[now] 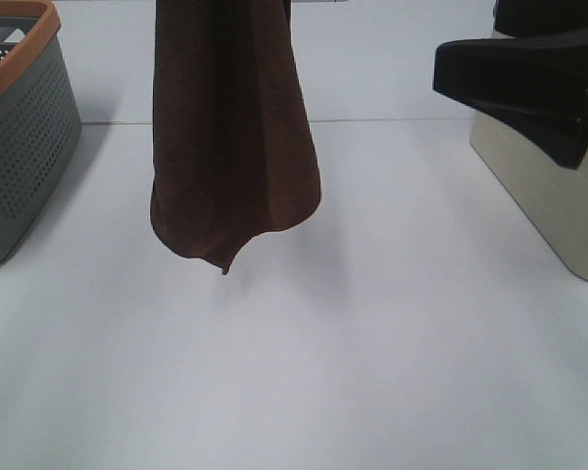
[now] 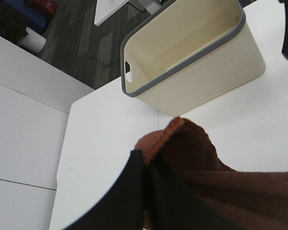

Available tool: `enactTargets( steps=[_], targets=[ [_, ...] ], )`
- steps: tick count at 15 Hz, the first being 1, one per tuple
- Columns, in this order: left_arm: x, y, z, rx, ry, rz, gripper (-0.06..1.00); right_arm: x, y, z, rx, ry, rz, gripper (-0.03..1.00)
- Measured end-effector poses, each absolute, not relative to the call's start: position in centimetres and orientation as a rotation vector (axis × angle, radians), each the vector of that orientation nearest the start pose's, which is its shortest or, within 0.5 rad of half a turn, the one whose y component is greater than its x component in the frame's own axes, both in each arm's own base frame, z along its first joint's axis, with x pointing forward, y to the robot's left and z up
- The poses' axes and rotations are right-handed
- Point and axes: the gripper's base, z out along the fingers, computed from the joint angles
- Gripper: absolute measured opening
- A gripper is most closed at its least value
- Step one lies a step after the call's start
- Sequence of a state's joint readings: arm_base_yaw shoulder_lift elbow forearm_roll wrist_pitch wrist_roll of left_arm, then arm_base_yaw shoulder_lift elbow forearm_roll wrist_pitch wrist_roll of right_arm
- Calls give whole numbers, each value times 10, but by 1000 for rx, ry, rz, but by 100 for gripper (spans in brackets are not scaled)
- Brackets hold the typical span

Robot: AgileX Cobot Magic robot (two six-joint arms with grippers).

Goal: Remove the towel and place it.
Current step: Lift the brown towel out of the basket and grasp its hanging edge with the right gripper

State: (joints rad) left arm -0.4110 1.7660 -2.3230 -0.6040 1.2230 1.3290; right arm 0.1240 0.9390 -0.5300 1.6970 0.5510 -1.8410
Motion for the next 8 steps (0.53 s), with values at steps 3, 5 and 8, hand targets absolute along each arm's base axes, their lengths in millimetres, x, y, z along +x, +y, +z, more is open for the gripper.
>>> enactTargets(
  steps=[3,5,8],
  targets=[
    [290,-197,523,1657,1109,-150,1,208,80,295,-656,1718,572,73],
    [287,-205,521,1679,1082,-164,1,226,86,302,-680,1696,628,72],
    [293,-211,515,1687,1083,-196,1,245,91,310,-711,1665,662,72]
  ],
)
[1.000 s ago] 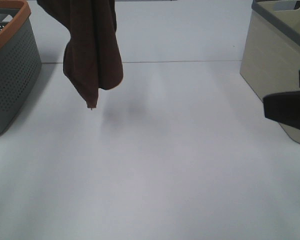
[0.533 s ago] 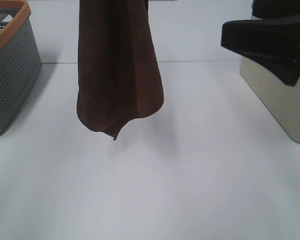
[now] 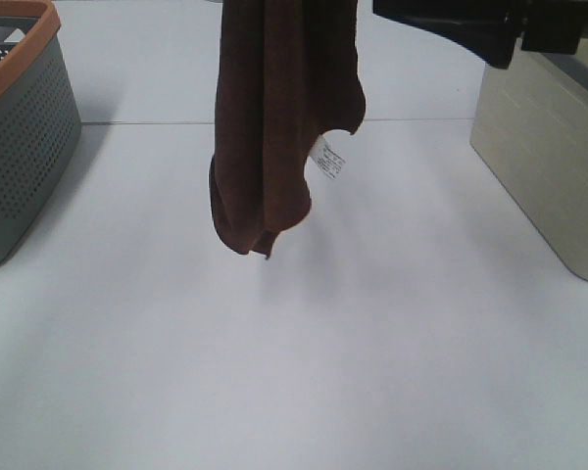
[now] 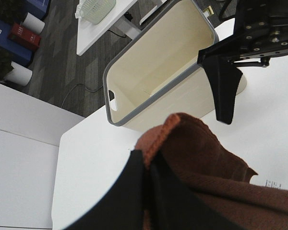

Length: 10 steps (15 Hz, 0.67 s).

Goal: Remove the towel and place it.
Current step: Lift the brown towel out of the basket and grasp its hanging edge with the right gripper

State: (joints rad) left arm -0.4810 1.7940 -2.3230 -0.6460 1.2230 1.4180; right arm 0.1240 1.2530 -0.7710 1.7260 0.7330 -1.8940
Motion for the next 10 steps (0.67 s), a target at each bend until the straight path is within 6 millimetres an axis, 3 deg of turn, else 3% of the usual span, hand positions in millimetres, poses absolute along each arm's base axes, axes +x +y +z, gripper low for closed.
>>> enactTargets(
  steps=[5,10],
  targets=[
    [294,-219,511,1685,1025,-290,0,265,98,292,-770,1686,714,72],
    [295,-221,510,1683,1022,-312,0,277,96,278,-799,1721,630,70]
  ],
)
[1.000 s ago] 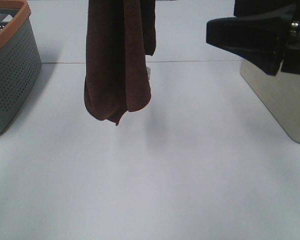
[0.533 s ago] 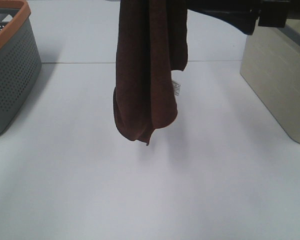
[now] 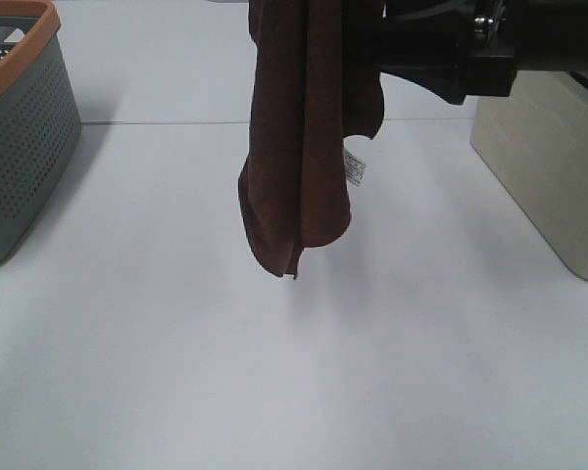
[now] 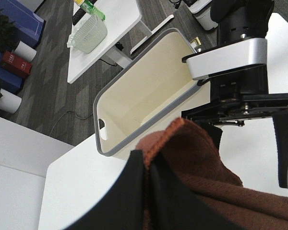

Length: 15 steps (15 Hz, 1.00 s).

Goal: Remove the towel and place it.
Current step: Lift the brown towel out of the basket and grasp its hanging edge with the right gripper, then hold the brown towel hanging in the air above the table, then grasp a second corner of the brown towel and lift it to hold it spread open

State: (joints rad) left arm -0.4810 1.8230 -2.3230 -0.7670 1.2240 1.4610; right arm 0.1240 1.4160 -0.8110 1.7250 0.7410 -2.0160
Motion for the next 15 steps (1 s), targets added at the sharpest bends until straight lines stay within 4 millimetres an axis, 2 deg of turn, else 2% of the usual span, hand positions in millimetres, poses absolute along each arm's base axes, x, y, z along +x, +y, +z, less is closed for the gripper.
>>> enactTargets(
  steps=[3,6,11,15],
  targets=[
    [295,-221,510,1679,1026,-318,0,287,92,288,-768,1723,529,67],
    [295,-221,510,1679,1026,-318,0,290,92,289,-768,1718,527,67],
    [295,-221,510,1679,1026,-319,0,302,97,261,-781,1789,606,67],
    [295,-221,510,1679,1026,-319,0,314,101,226,-784,1878,689,63]
  ],
)
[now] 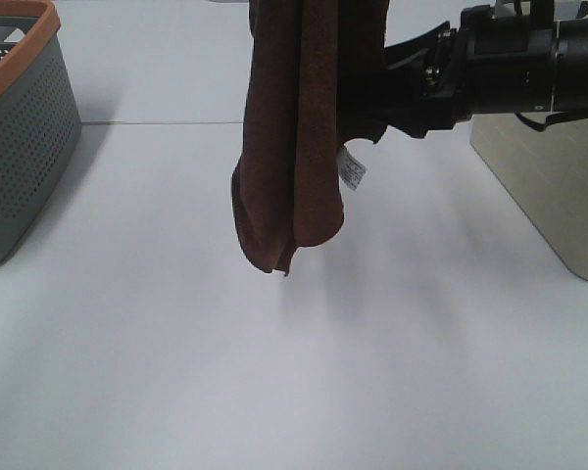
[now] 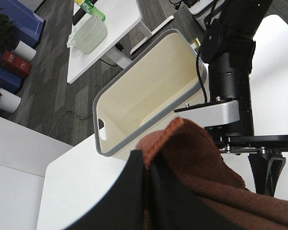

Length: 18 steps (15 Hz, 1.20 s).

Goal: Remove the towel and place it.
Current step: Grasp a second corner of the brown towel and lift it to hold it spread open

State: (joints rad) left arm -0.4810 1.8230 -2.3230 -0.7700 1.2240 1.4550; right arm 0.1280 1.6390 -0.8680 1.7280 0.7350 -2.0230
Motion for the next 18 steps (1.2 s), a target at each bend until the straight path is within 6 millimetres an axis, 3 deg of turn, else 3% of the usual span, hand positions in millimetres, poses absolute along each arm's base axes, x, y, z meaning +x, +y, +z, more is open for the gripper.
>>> enactTargets(
  steps=[2,4,8,10,12,14,18],
  targets=[
    [295,-221,510,1679,1026,-319,0,319,103,208,-780,1923,721,56],
    [295,-221,510,1679,1025,-320,0,320,103,203,-780,1935,732,51],
    [295,-221,510,1679,1025,-320,0,320,113,206,-833,1886,778,46],
    [295,-221,510,1679,1025,-320,0,322,130,206,-880,1884,749,41],
    [295,-221,510,1679,1025,-320,0,321,143,203,-912,1913,687,19],
    [295,-221,510,1679,1025,-320,0,323,142,201,-890,1944,650,0],
    [300,-217,506,1672,1113,-276,0,322,131,211,-782,2043,537,0]
  ],
)
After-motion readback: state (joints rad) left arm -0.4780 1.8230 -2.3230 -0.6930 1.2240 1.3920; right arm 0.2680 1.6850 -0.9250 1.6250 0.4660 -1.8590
